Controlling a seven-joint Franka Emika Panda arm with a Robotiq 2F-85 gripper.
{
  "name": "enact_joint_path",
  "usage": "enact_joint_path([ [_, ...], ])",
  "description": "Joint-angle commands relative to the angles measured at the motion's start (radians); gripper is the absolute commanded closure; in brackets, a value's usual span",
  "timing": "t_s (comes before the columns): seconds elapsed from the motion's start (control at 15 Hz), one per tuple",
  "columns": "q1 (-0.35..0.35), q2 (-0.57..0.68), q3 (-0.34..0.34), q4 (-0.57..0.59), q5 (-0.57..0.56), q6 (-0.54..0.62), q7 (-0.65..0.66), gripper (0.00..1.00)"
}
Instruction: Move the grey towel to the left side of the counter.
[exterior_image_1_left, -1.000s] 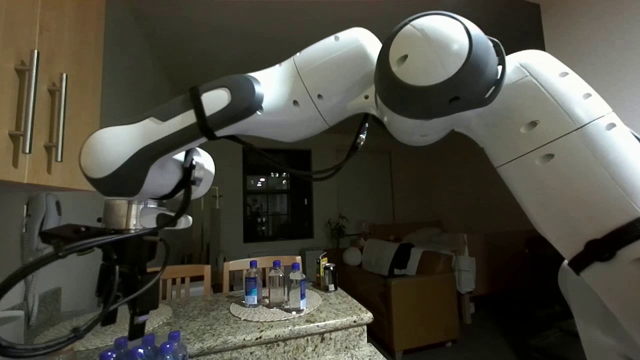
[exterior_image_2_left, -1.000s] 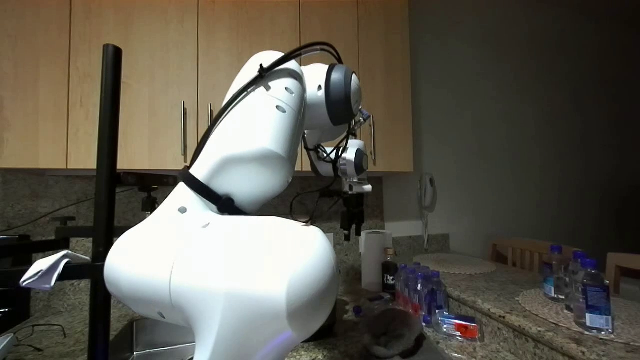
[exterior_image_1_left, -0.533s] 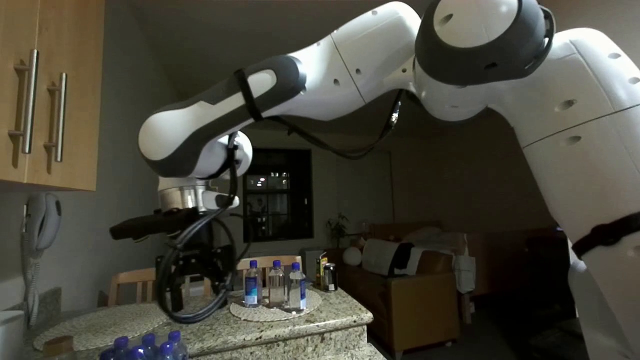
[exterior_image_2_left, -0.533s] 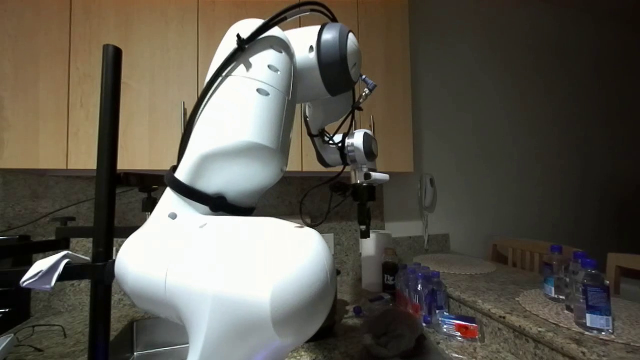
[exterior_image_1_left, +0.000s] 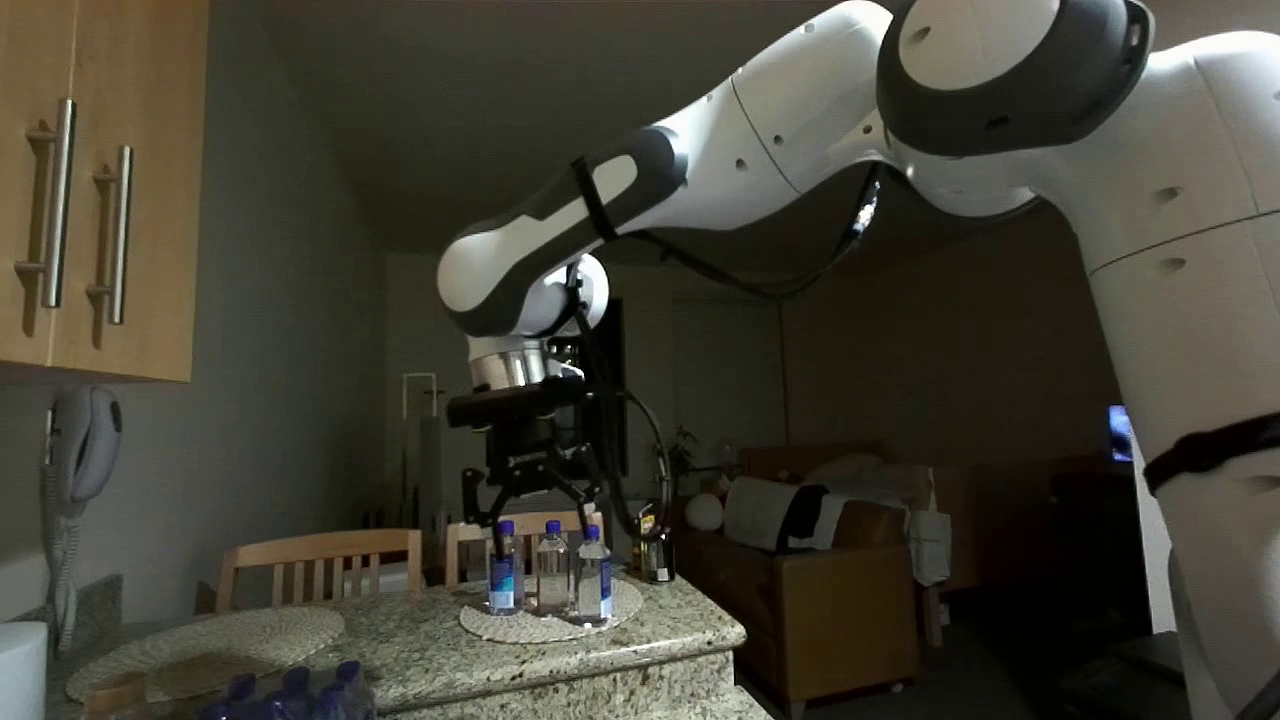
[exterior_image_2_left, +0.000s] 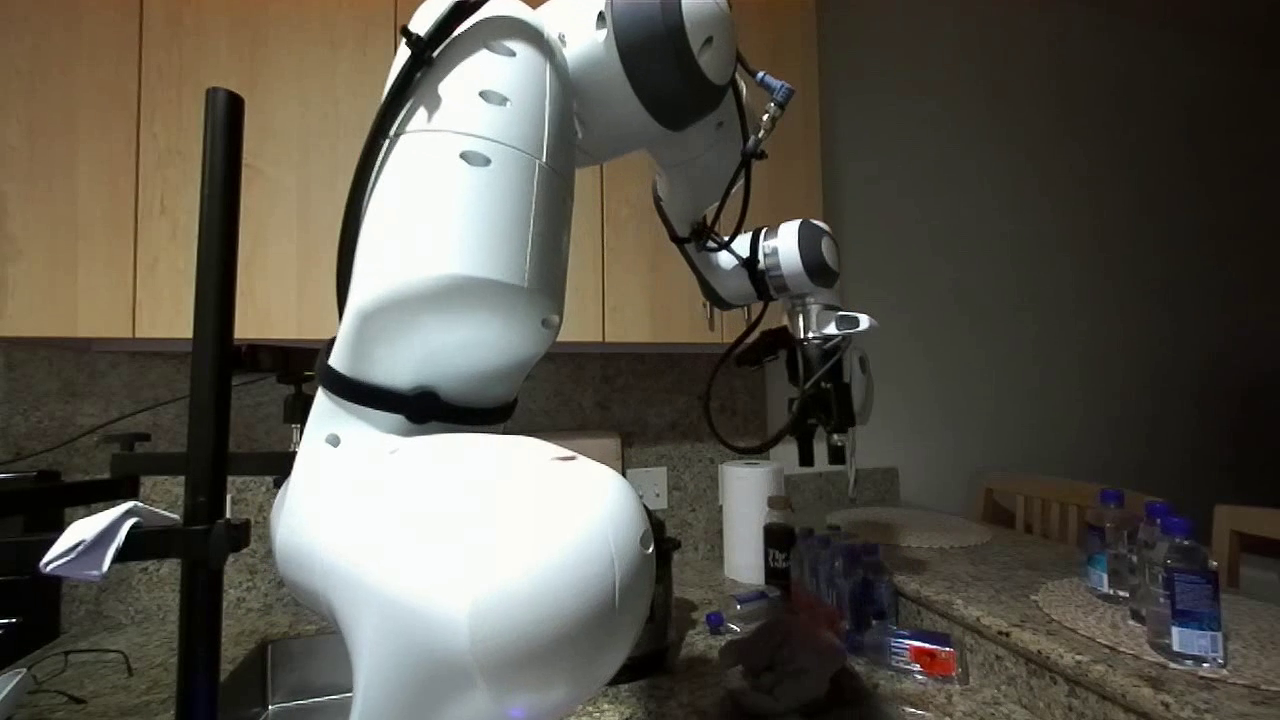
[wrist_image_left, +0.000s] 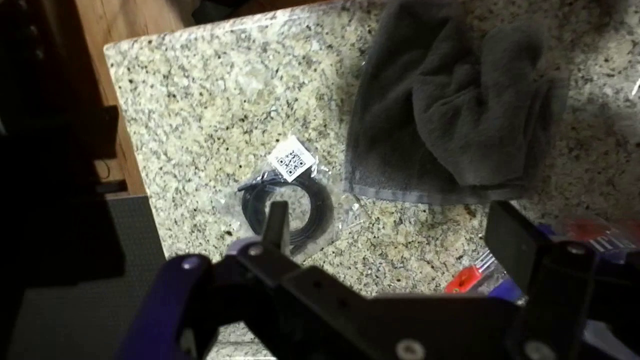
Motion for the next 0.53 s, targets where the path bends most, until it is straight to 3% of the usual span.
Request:
enact_joint_path([
  [0.0,-0.066,-0.112,-0.018,-0.096,-0.015,0.007,-0.272,0.0],
  [0.07,-0.082,-0.145,-0.027,-0.121,-0.009,0.01,-0.35,0.0],
  [0.13,-0.066,-0.054,-0.014,-0.036,-0.001,-0.003,-0.229,0.0],
  [0.27,-0.089,-0.096,-0.023,-0.065,-0.001,-0.003,-0.31,0.0],
  [0.47,-0.091,-0.119,-0.019,-0.084,-0.001,-0.003,-0.324,0.0],
])
